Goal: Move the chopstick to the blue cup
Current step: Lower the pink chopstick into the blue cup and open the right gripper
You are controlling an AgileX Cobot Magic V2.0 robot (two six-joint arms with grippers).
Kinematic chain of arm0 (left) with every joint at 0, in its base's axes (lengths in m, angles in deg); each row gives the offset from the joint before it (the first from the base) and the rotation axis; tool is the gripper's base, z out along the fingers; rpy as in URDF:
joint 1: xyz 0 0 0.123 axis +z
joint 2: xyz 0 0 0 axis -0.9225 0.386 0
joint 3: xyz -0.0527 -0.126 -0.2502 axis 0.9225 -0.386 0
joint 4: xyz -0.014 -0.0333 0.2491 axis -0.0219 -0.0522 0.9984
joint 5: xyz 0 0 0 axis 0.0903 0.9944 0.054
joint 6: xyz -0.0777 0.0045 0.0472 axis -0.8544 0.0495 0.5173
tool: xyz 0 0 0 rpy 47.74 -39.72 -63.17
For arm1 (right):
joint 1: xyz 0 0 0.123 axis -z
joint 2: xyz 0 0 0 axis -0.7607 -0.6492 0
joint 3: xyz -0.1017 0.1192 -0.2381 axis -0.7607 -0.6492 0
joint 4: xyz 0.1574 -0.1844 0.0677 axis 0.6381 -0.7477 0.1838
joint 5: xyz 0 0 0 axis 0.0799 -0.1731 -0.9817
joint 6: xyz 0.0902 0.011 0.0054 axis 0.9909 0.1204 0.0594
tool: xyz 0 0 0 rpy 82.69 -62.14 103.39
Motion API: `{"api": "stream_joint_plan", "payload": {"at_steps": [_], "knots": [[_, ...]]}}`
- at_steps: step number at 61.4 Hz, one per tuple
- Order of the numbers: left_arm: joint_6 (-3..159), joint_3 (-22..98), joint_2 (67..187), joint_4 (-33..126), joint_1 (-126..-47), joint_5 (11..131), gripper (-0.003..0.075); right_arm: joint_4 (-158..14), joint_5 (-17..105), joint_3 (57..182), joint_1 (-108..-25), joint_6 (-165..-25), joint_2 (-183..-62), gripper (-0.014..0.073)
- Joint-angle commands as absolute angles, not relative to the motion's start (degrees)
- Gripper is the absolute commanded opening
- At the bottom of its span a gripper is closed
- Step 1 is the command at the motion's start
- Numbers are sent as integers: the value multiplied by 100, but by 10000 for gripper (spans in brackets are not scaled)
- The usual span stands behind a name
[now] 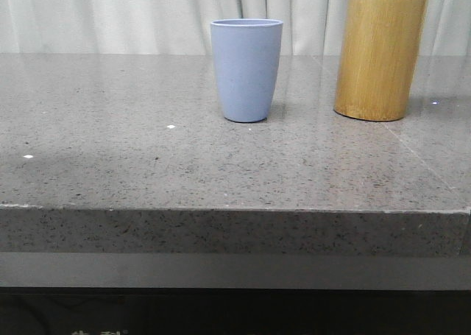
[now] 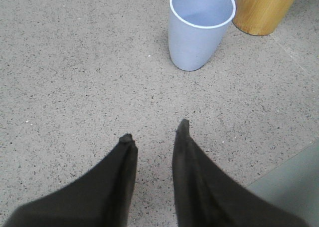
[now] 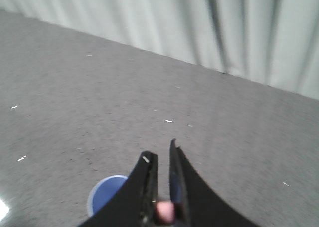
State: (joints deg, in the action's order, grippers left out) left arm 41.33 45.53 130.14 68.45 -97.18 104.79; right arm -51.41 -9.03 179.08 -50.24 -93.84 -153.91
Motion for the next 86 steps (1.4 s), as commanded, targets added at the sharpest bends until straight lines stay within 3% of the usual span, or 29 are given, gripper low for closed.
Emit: {"api": "stream_joint_plan", "payload": {"at_steps": [1,19,44,49,64,86], "knots": [[4065,4700,12909,6783,-9711,10074,188,-5042,-514,18066,-5496,-9623,-15205,-67],[4065,4700,12909,6783,-9711,10066,188,-6127,0,17903,-6884,-9661,-15653,-66],[4065,4700,12909,6783,-9711,10066,188,-6337,48,17886,-7096,-9661,-16596,-61],[4065,4700,12909,6783,-9711,10061,188,-6338,48,17886,-7096,-9661,-16690,-6],[4065,4700,12909,6783,-9711,10025,188,-6344,63,17904,-7096,-9661,-16755,305],[4065,4700,12909,6783,-9711,10025,188,-7416,-597,17975,-7091,-8886,-15765,319]]}}
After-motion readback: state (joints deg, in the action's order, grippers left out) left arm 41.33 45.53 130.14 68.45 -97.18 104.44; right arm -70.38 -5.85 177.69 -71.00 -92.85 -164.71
